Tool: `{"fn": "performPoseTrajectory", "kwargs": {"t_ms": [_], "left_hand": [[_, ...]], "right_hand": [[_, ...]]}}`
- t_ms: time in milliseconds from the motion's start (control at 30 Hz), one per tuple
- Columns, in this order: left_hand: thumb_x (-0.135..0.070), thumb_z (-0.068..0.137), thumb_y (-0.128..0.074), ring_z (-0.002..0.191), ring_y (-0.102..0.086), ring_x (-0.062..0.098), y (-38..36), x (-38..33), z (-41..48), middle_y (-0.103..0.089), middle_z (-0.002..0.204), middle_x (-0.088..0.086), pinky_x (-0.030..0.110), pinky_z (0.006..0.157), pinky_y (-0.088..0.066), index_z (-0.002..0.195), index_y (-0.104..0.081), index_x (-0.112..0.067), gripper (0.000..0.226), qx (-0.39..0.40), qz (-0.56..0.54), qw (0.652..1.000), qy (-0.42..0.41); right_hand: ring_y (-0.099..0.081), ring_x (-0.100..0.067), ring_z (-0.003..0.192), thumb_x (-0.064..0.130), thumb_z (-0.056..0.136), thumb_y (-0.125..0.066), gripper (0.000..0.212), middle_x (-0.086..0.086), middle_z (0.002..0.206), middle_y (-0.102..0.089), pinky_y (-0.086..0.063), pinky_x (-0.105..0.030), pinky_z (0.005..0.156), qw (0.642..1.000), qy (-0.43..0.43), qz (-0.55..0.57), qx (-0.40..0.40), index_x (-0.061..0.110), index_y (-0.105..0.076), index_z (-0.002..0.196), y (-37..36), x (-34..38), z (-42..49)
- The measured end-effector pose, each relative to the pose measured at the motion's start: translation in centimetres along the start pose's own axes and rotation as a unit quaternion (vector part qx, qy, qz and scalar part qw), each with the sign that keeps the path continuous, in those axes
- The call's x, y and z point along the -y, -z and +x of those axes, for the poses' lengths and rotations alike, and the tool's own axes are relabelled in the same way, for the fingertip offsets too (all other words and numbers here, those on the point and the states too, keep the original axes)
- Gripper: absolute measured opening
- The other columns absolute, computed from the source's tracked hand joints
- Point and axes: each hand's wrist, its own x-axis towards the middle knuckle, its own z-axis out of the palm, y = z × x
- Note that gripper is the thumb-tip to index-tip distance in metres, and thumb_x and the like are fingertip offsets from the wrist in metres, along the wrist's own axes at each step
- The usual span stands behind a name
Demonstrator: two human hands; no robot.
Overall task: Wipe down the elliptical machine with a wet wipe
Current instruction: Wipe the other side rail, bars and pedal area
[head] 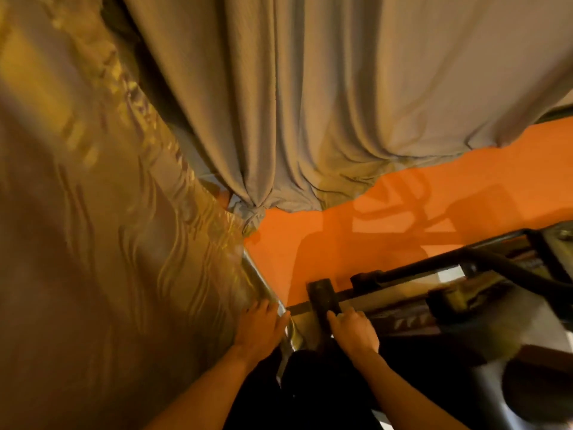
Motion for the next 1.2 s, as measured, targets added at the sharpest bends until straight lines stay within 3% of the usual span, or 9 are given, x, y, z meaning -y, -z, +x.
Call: {"fn": "performPoseTrajectory", "kwargs": {"t_ms": [133,267,433,600,833,967,1000,1100,1200], "left_hand": [[-0.059,0.098,-0.02,0.086,-0.07,0.027,2.6,1.3,4.5,-0.072,0.096,0.007,0.04,0.07,-0.058,0.1,-0.074,-0.014,0.071,-0.021,0.065,0.997,-0.046],[-0.05,0.092,-0.042,0.065,-0.07,0.026,6.3,1.1,9.9,-0.07,0.081,0.005,0.034,0.053,-0.056,0.087,-0.076,-0.012,0.051,-0.019,0.09,0.992,-0.086],[-0.05,0.089,-0.045,0.061,-0.068,0.029,11.6,-1.6,19.0,-0.067,0.076,0.005,0.035,0.049,-0.052,0.083,-0.072,-0.015,0.045,-0.024,0.14,0.976,-0.167],[-0.048,0.105,-0.039,0.114,-0.061,0.024,18.7,-8.0,26.1,-0.063,0.125,0.001,0.038,0.094,-0.047,0.125,-0.062,-0.018,0.043,0.006,0.196,0.943,-0.271],[-0.047,0.108,-0.037,0.116,-0.058,0.022,23.9,-16.3,30.9,-0.06,0.127,0.002,0.038,0.096,-0.048,0.129,-0.058,-0.016,0.044,0.042,0.24,0.886,-0.394],[-0.05,0.095,-0.037,0.094,-0.066,0.025,25.1,-19.7,32.9,-0.063,0.099,0.001,0.038,0.074,-0.053,0.097,-0.068,-0.017,0.045,0.084,0.265,0.832,-0.48],[-0.055,0.09,-0.029,0.096,-0.066,0.027,25.3,-20.7,33.2,-0.064,0.1,0.003,0.038,0.074,-0.054,0.098,-0.069,-0.016,0.057,0.095,0.267,0.81,-0.514],[-0.063,0.078,0.001,0.13,-0.05,0.025,26.1,-24.3,33.3,-0.055,0.136,0.003,0.038,0.101,-0.046,0.133,-0.057,-0.017,0.093,0.092,0.305,0.741,-0.591],[-0.059,0.1,-0.018,0.125,-0.049,0.025,26.4,-27.1,32.3,-0.054,0.134,0.003,0.039,0.101,-0.041,0.131,-0.054,-0.019,0.062,0.118,0.356,0.649,-0.661]], "right_hand": [[-0.06,-0.034,0.111,0.061,0.095,-0.044,0.054,-0.011,0.119,-0.061,-0.047,-0.041,0.084,0.997,-0.037,0.068,-0.009,0.014,-0.069,0.103,1.7,1.4,2.4],[-0.061,-0.03,0.108,0.058,0.099,-0.045,0.049,-0.009,0.12,-0.061,-0.042,-0.037,0.079,0.986,-0.102,0.128,-0.019,0.017,-0.072,0.102,3.9,0.8,3.3],[-0.06,-0.028,0.109,0.054,0.101,-0.047,0.047,-0.006,0.117,-0.062,-0.047,-0.037,0.085,0.967,-0.163,0.196,-0.02,0.014,-0.072,0.105,5.7,0.6,7.3],[-0.051,-0.017,0.085,0.066,0.09,-0.039,0.056,0.001,0.103,-0.058,-0.05,-0.038,0.075,0.946,-0.226,0.23,-0.042,0.022,-0.07,0.105,8.1,0.4,12.8],[-0.061,-0.027,0.102,0.067,0.087,-0.036,0.058,-0.003,0.105,-0.061,-0.052,-0.042,0.081,0.903,-0.3,0.286,-0.108,0.02,-0.067,0.098,14.7,2.5,12.6],[-0.06,-0.029,0.108,0.057,0.098,-0.05,0.048,-0.009,0.12,-0.062,-0.046,-0.036,0.085,0.854,-0.353,0.357,-0.135,0.015,-0.059,0.12,15.5,4.6,10.8],[-0.06,-0.027,0.11,0.057,0.098,-0.05,0.049,-0.008,0.122,-0.062,-0.047,-0.035,0.087,0.834,-0.38,0.374,-0.144,0.015,-0.06,0.121,15.6,5.2,9.9],[-0.057,-0.023,0.118,0.058,0.098,-0.046,0.049,-0.002,0.13,-0.061,-0.048,-0.038,0.101,0.772,-0.443,0.42,-0.176,0.02,-0.07,0.119,14.7,6.2,9.0],[-0.06,-0.023,0.114,0.058,0.097,-0.048,0.05,-0.005,0.126,-0.061,-0.051,-0.038,0.096,0.676,-0.509,0.488,-0.214,0.018,-0.067,0.12,14.6,8.8,7.4]]}}
